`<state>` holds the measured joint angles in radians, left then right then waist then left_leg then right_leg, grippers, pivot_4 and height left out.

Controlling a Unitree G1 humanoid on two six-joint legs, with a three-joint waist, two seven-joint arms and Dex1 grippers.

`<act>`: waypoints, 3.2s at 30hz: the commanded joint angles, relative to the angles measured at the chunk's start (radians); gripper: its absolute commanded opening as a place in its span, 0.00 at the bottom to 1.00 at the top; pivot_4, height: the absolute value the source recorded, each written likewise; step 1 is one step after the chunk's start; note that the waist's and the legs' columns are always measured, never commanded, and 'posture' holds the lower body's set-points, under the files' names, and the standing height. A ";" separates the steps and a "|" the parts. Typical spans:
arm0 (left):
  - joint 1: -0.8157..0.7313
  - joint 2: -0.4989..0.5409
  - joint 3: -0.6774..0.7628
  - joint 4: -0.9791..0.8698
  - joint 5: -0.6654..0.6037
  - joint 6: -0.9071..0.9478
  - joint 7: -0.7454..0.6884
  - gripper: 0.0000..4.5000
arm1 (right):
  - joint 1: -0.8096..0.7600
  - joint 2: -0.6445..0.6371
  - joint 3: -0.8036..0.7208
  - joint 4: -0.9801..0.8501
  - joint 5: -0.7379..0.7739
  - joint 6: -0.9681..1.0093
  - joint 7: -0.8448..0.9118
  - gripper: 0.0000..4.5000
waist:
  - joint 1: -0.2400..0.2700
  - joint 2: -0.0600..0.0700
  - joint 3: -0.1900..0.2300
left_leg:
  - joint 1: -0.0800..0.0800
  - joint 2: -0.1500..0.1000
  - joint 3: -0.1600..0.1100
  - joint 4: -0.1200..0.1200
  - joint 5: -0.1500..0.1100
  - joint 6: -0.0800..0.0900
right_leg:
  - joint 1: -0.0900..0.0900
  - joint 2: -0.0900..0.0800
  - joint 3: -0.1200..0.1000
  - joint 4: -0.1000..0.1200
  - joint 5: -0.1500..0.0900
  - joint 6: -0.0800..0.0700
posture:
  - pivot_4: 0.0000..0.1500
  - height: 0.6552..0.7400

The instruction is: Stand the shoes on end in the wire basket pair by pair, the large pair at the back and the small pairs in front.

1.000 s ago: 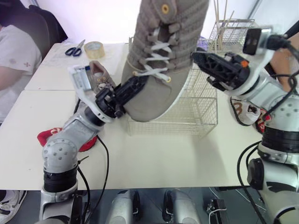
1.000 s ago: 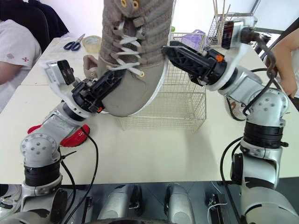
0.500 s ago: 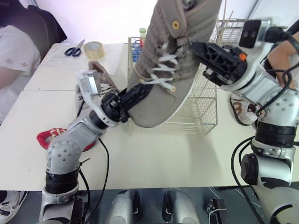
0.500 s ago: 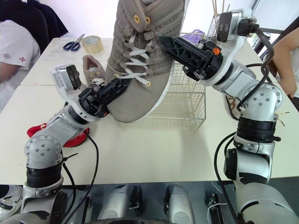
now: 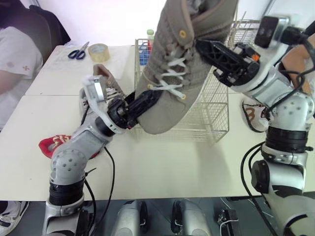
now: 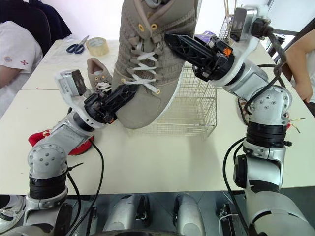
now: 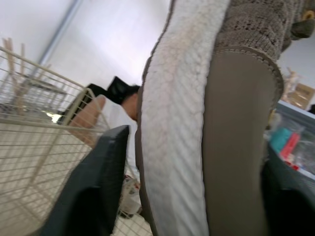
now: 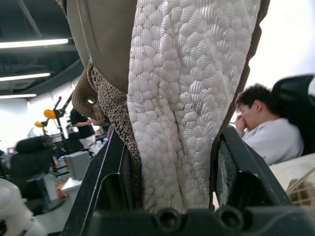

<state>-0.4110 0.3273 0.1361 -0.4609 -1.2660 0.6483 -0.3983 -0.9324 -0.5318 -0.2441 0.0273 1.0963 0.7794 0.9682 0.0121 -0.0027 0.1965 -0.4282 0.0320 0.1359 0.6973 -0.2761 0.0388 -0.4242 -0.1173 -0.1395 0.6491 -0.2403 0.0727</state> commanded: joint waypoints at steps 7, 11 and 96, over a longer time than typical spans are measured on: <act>0.092 0.066 0.071 -0.252 0.022 -0.037 0.222 0.99 | -0.291 -0.149 -0.047 0.369 -0.151 -0.116 0.172 0.35 | -0.006 0.000 0.000 | 0.000 0.000 0.001 -0.001 0.000 0.000 | 0.000 0.000 0.000 -0.001 0.000 0.000 | 1.00 1.00; 0.155 0.081 0.069 -0.327 0.030 -0.044 0.297 0.99 | -0.401 -0.162 -0.025 0.613 -0.315 -0.337 0.237 0.35 | -0.006 0.000 0.000 | 0.000 0.000 0.002 -0.001 0.000 0.001 | 0.000 -0.001 0.000 -0.002 0.000 0.000 | 1.00 1.00; 0.178 0.156 -0.012 -0.200 -0.029 -0.001 0.305 1.00 | -0.513 -0.254 0.149 1.119 -1.006 -0.975 0.508 0.99 | -0.027 0.004 0.002 | 0.003 0.000 0.002 -0.006 0.002 -0.003 | -0.001 -0.001 0.001 -0.002 0.000 0.000 | 1.00 1.00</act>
<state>-0.2226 0.4921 0.1321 -0.6432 -1.2913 0.6505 -0.0969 -1.3811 -0.7595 -0.0650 1.1559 0.0636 -0.1938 1.4793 -0.0145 0.0014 0.1982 -0.4255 0.0321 0.1380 0.6913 -0.2745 0.0354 -0.4248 -0.1181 -0.1382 0.6469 -0.2404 0.0725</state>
